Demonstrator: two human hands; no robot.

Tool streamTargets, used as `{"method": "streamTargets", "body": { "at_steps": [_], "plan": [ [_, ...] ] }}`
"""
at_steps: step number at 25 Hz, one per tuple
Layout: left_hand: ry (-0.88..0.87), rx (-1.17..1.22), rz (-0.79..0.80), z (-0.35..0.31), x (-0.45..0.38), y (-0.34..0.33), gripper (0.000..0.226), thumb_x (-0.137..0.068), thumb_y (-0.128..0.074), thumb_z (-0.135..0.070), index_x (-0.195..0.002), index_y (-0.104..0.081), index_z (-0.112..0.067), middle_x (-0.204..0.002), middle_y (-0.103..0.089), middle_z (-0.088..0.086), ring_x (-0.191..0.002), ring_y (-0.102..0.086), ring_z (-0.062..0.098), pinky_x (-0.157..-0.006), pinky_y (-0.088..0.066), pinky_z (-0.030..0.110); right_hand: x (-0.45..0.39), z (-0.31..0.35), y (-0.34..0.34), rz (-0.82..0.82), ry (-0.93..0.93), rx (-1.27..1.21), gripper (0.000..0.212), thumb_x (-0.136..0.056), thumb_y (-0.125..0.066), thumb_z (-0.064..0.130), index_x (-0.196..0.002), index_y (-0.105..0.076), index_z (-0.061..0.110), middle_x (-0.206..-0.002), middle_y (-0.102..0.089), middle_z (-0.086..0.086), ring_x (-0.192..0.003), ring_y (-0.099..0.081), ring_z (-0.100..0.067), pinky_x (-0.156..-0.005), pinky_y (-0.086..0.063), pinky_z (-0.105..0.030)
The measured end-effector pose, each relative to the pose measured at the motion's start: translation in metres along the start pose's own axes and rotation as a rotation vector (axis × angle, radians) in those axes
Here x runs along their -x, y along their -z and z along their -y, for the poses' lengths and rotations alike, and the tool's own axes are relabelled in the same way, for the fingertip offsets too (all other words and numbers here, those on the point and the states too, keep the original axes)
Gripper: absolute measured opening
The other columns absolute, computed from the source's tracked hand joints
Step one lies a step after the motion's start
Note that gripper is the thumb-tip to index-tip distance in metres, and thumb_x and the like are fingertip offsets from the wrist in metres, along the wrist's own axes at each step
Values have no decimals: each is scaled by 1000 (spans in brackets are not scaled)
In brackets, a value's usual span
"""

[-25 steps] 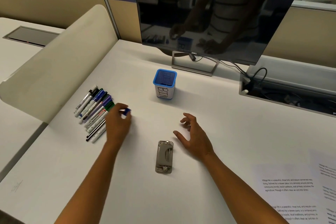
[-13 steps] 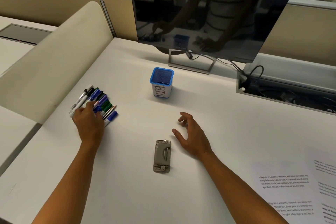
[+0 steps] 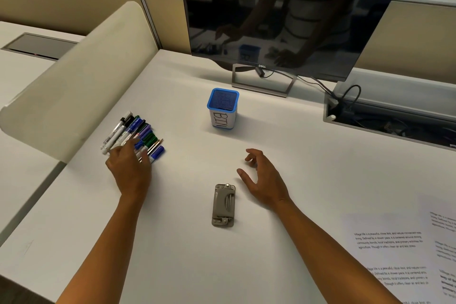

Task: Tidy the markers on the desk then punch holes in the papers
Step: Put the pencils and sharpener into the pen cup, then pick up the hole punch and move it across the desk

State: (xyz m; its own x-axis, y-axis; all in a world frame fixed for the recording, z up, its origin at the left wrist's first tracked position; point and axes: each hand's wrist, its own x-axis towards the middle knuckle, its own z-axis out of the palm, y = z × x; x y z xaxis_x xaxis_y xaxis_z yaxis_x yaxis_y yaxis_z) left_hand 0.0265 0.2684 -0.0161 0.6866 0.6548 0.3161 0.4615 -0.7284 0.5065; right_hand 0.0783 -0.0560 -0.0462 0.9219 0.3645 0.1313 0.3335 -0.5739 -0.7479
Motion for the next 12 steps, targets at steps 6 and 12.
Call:
{"method": "streamTargets", "body": {
  "at_steps": [6,12],
  "plan": [
    [-60,95,113,-41,53,2,30,-87,-70,-21,-116,-64,-12,-114,-67,12,-114,-54,33,-98,-38,46,5,3,0,1,7,42,40,-90,-59,44,-125,-48,28,-106,-56,14,-98,-55,-6,-90,-48,-28],
    [160,211,516,-93,120,2,56,-73,-68,-66,-98,-53,-19,-91,-58,-4,-86,-58,19,-78,-49,38,26,11,-2,23,42,54,20,-95,-55,36,-112,-55,26,-105,-57,16,-99,-53,-1,-92,-45,-30]
  ]
}}
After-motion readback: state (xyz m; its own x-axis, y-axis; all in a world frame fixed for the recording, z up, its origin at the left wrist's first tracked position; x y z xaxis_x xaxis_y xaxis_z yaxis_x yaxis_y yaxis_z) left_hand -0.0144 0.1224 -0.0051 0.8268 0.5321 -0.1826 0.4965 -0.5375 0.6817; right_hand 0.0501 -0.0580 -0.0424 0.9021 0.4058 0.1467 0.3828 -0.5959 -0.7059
